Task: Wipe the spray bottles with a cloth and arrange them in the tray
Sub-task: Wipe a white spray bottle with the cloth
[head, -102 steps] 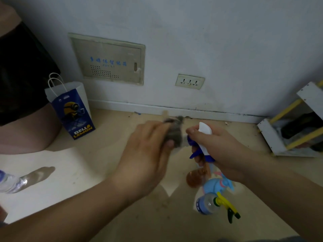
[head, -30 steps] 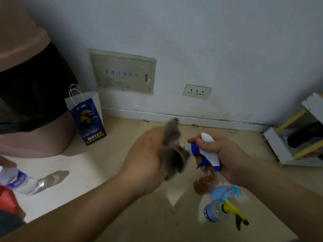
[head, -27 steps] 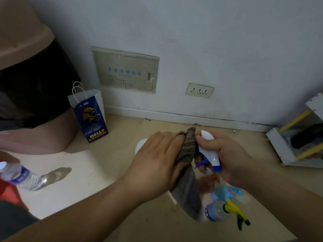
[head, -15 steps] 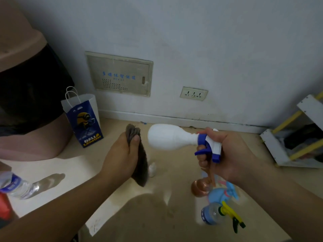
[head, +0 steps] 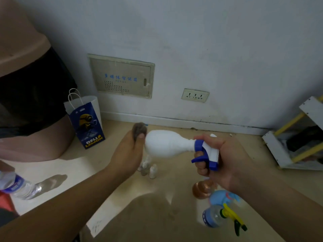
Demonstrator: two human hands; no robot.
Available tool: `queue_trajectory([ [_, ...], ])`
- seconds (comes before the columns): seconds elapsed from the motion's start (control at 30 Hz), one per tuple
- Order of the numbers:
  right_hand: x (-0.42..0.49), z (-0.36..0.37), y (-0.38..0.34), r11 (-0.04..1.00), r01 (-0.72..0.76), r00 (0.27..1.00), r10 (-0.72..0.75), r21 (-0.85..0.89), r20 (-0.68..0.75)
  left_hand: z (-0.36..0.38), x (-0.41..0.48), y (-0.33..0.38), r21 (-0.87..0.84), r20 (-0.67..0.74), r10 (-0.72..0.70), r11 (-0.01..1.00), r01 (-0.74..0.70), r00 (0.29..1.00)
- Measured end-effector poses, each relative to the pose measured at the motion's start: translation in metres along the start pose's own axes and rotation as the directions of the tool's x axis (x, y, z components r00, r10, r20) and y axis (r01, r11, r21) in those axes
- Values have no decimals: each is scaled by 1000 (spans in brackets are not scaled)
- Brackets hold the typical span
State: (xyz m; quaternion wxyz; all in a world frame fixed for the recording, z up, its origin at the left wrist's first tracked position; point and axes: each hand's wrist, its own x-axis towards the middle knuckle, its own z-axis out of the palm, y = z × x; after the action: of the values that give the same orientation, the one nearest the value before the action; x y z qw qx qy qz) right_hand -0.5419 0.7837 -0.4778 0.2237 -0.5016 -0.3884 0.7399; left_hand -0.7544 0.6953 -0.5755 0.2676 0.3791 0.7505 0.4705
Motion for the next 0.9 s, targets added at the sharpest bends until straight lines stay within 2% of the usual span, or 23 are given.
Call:
queue_trajectory([
  [0.03, 0, -3, -2, 1000, 7, 1000, -7, -1, 4, 1, 1, -1, -155, 27, -163, 974, 165, 986],
  [0.07, 0, -6, -3, 1000, 16, 1000, -16, -9, 15, 1, 1, 0, -222, 41, -210, 951, 214, 977],
  [0.1, 0, -7, -3, 999, 30, 999, -29, -27, 27, 2, -3, 5, -229, 26, -152, 961, 154, 988],
  [0.13, -1, -8, -3, 997, 46, 998, -44, -56, 37, 2, -8, 11, -201, -6, -28, 979, 26, 1000],
  [0.17, -1, -7, -1, 994, 65, 997, -61, -91, 47, 3, -14, 19, -124, -30, 157, 979, -159, 987],
  [0.2, -1, -5, 1, 988, 89, 995, -82, -129, 57, 4, -21, 26, 9, -20, 368, 930, -367, 930],
  [0.23, -1, -2, 4, 978, 118, 991, -107, -169, 74, 5, -28, 34, 143, 47, 532, 834, -533, 845],
  [0.27, -1, 1, 7, 965, 154, 986, -136, -211, 99, 6, -33, 37, 240, 147, 628, 727, -643, 765],
  [0.33, -2, 6, 12, 934, 212, 975, -183, -289, 127, 7, -36, 33, 311, 308, 665, 606, -733, 680],
  [0.37, -4, 7, 13, 919, 224, 973, -195, -323, 121, 6, -34, 27, 307, 327, 663, 599, -740, 673],
  [0.4, -6, 8, 14, 909, 229, 973, -204, -348, 108, 3, -31, 18, 283, 320, 641, 638, -716, 697],
  [0.43, -7, 7, 14, 903, 232, 973, -212, -363, 94, 1, -27, 11, 251, 287, 577, 725, -642, 764],
  [0.47, -9, 6, 14, 896, 239, 971, -224, -374, 84, -2, -22, 6, 205, 236, 446, 846, -493, 864],
  [0.5, -10, 3, 12, 884, 253, 967, -240, -393, 84, -5, -16, 7, 123, 192, 214, 963, -240, 958],
  [0.53, -11, 1, 10, 864, 274, 961, -257, -423, 98, -6, -12, 9, -7, 180, -64, 998, 66, 982],
  [0.57, -12, -2, 7, 837, 302, 953, -275, -456, 127, -8, -8, 9, -138, 198, -279, 941, 309, 940],
  [0.6, -12, -4, 5, 808, 337, 941, -292, -483, 169, -9, -7, 10, -213, 214, -390, 876, 432, 896],
  [0.63, -12, -7, 3, 777, 376, 926, -311, -505, 213, -9, -8, 10, -236, 215, -409, 859, 454, 887],
  [0.7, -12, -10, 2, 685, 459, 888, -354, -566, 292, -7, -11, 16, -239, 163, -291, 915, 324, 943],
  [0.77, -10, -11, 4, 585, 518, 856, -356, -624, 376, -8, -14, 23, -151, 91, -94, 983, 107, 991],
  [0.83, -8, -9, 8, 541, 532, 846, -322, -651, 424, -11, -19, 33, -12, 134, 92, 996, -91, 987],
  [0.9, -5, -7, 10, 530, 530, 847, -310, -661, 431, -9, -26, 41, 59, 284, 253, 958, -280, 925],
])
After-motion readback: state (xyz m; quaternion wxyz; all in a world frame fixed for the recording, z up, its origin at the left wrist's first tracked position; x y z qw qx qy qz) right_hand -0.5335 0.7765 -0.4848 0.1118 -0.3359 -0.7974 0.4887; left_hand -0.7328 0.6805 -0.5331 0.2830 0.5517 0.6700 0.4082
